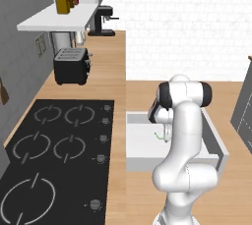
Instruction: Take a straw from the drawer in front and place it inside the glass cup on the dining counter.
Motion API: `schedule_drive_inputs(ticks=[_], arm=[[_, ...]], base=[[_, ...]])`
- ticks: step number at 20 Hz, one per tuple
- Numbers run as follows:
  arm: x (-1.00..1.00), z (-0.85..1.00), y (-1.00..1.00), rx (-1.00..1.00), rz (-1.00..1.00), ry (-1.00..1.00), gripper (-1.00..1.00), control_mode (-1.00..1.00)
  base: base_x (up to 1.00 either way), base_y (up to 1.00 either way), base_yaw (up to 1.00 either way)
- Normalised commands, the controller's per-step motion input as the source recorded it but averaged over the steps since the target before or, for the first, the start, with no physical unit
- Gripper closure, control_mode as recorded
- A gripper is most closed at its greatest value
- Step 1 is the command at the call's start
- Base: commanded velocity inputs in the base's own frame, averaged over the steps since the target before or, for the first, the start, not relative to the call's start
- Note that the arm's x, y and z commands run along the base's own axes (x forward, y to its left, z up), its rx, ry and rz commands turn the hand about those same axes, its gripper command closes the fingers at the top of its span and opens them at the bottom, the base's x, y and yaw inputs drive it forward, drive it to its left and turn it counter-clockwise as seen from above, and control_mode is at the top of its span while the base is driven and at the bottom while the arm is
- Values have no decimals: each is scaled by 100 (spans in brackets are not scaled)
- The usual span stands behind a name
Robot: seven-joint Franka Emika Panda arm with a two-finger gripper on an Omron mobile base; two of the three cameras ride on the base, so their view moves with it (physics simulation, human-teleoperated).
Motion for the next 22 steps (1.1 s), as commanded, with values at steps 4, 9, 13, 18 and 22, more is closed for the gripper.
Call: schedule_drive_inputs(ticks=[4, 9, 13, 18, 22], arm=[[30, -1, -4, 0, 17, -6, -100, -100], [11, -18, -1, 0, 16, -1, -100, -100], [-5, -15, 0, 0, 13, 0, -100, -100], [-1, -15, 0, 0, 10, 0, -100, -100], [2, -24, -1, 0, 9, 0, -100, -100]], base=[[0, 0, 0], [0, 0, 0], [0, 0, 0], [0, 0, 0], [0, 0, 0]])
